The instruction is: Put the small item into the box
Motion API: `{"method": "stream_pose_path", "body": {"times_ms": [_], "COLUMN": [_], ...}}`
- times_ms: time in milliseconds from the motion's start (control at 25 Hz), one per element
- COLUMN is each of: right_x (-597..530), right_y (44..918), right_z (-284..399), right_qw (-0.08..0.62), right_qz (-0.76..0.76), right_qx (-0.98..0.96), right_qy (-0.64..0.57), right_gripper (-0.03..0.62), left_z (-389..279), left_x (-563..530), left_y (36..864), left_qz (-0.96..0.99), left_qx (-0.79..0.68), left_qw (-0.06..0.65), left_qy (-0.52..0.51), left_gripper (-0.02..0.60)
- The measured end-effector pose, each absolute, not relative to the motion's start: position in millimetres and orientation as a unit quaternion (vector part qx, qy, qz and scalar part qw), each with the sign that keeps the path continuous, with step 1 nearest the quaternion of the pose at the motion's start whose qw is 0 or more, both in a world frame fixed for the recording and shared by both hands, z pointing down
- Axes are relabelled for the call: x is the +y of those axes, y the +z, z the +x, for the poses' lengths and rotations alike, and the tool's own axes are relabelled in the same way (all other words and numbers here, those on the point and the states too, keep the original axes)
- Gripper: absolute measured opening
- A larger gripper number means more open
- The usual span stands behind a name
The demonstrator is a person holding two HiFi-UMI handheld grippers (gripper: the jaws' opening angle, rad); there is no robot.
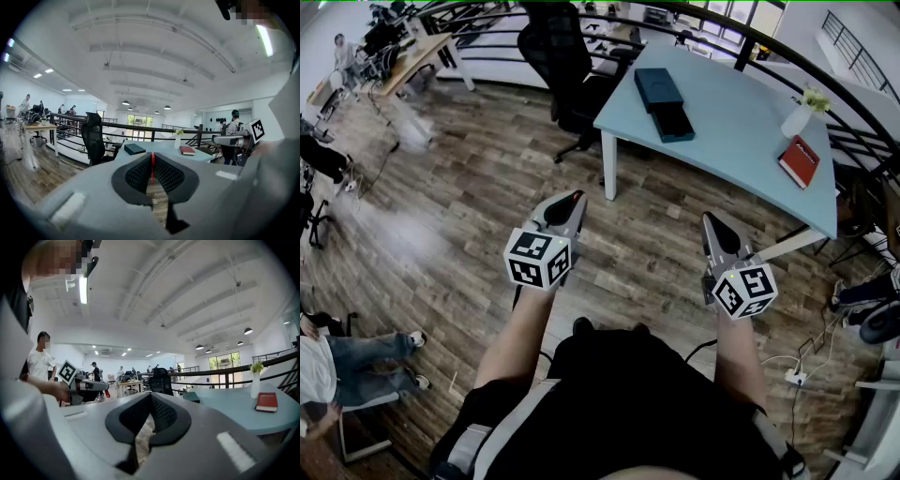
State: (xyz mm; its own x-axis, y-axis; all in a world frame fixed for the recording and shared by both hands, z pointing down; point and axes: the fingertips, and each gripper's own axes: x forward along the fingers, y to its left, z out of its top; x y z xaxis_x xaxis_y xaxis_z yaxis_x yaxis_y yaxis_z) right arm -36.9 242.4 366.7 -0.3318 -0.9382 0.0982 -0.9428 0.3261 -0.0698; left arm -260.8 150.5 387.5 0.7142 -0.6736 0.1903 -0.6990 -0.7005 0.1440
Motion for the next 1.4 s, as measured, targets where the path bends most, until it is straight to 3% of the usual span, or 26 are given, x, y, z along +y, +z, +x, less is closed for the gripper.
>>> {"method": "stream_pose_path", "body": {"times_ms": [520,1400], "right_x": [264.8,311.0], "right_y": [374.5,406.0], "right_z": [-21.0,52.1], "right_qw": [0.004,0.004], "right_qz": [0.575,0.548], "right_qx": [-0.814,-0.824], "right_qy": [0.087,0.142], "right_gripper": [0.000,0.002], "left_z": [-246.8,-161.0], "left_x": [176.1,230.6], "left_y": [392.8,390.7], "left_qz": [0.918,0.919], "left_qx": [-0.375,-0.375], "left_qw": [0.105,0.083], "left_qy": [0.072,0.090], "left_gripper": [0.018,0.018]}}
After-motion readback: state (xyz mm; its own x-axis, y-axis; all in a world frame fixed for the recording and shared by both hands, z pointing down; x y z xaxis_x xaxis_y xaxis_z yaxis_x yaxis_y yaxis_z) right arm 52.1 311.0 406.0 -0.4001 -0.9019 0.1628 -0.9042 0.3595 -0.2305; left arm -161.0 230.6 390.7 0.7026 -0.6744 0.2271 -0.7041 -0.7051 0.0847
